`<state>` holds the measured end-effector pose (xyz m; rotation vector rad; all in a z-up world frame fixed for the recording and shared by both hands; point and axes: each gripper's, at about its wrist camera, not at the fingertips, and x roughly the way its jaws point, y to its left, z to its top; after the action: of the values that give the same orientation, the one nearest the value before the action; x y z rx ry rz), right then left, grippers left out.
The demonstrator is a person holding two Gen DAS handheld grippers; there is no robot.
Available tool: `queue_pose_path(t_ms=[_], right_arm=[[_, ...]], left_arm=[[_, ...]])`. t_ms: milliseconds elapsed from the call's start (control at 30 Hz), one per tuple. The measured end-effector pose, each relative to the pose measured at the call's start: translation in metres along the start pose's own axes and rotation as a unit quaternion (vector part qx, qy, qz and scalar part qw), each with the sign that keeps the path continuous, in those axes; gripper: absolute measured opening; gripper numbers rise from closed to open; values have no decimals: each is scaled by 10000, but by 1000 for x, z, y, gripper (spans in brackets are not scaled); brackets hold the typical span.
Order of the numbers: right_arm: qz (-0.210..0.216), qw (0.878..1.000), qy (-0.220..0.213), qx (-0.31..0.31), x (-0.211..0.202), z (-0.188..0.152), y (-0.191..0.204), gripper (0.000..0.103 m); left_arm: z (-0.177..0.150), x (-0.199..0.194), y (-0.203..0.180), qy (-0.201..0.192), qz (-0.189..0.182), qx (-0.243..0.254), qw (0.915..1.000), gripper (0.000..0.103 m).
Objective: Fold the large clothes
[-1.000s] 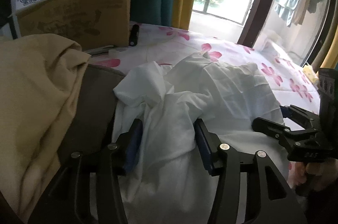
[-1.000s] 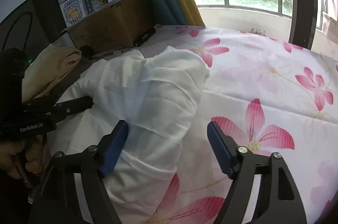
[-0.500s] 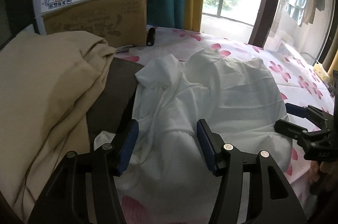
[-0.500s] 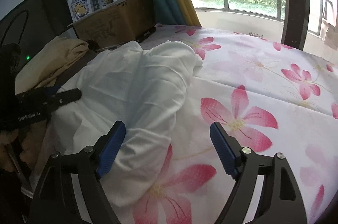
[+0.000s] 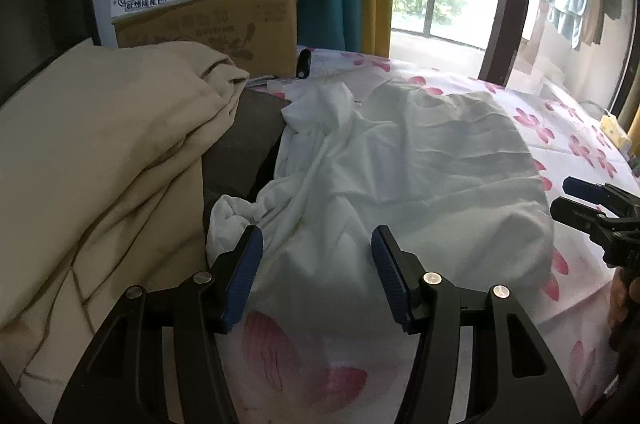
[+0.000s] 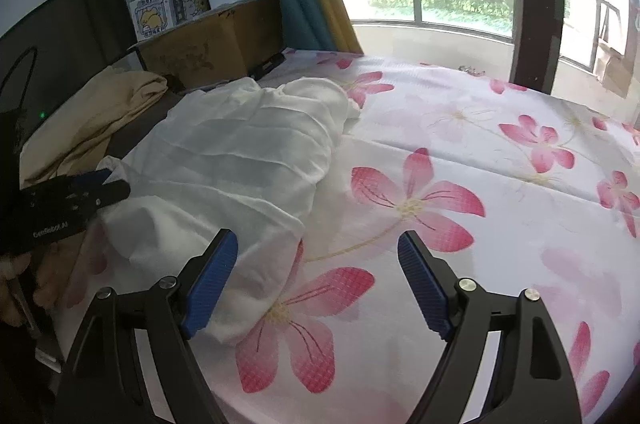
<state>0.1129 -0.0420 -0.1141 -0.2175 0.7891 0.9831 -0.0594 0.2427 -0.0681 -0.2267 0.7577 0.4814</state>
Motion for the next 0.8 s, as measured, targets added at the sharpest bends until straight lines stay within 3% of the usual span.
queue_pose_path(t_ms=[367, 800], right_arm=[[-13, 9999, -123, 57, -30, -16, -17, 82], [-256, 9983, -386, 347, -78, -43, -52, 82]], left_arm=[[-12, -49, -10, -622, 187, -343, 9973, 60], [-15, -68, -52, -714, -60, -278, 9970, 60]])
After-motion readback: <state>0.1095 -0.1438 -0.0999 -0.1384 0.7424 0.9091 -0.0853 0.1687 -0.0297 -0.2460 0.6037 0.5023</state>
